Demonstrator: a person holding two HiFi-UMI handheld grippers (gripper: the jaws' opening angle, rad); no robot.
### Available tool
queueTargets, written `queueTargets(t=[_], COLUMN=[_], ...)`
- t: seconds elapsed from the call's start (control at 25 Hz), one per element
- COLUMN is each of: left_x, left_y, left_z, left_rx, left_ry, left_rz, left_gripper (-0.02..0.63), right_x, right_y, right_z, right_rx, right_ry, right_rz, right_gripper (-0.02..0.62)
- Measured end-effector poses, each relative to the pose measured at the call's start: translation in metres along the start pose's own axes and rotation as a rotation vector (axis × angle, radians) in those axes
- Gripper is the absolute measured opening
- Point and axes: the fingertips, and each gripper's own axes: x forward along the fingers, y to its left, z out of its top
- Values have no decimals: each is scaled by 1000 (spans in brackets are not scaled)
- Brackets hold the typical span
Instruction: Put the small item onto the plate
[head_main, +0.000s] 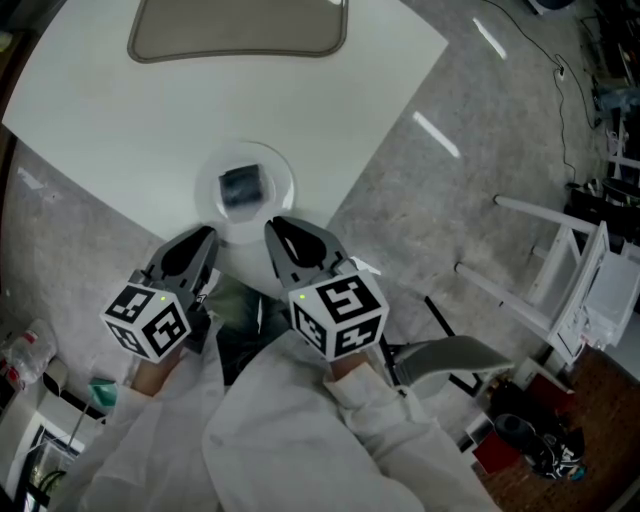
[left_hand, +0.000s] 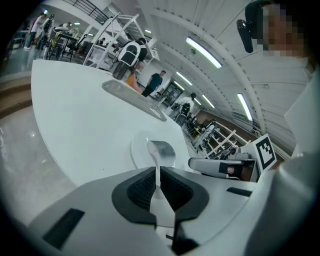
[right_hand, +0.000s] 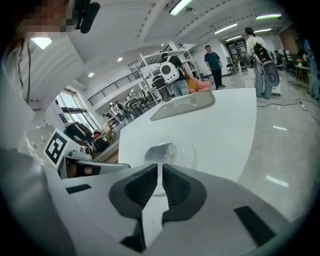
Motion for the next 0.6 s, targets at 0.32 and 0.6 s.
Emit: queueTargets(t=[0.32, 0.6], left_x=[-2, -3], left_y=[11, 21], left_z=[2, 4], left_rx=[-21, -48], left_ry=[-5, -12], left_rz=[33, 63], left_gripper=[14, 95], right_x=[-3, 2], right_y=[-19, -33], right_z=[-1, -3], right_rx=[14, 40], right_ry=[10, 21], right_rz=[-60, -102], right_gripper=[18, 78])
